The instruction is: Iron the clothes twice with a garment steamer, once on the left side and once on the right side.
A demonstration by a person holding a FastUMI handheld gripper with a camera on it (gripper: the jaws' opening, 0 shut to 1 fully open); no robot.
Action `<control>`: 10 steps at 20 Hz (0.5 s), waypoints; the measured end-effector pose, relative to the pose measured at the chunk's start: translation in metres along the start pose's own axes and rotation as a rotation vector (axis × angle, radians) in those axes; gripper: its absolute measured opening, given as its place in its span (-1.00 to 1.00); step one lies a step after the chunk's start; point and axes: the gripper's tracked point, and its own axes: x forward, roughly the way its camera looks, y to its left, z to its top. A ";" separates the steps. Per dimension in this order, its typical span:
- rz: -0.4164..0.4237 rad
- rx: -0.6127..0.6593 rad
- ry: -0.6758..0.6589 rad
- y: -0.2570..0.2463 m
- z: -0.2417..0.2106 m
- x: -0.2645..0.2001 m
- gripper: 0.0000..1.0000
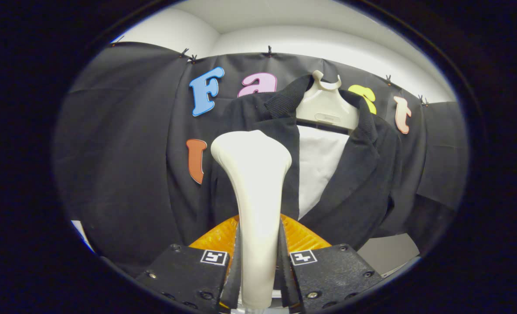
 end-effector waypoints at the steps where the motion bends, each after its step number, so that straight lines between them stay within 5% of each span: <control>1: -0.002 -0.008 0.007 0.001 -0.005 0.001 -0.22; 10: -0.016 -0.025 0.074 -0.002 -0.051 0.005 -0.22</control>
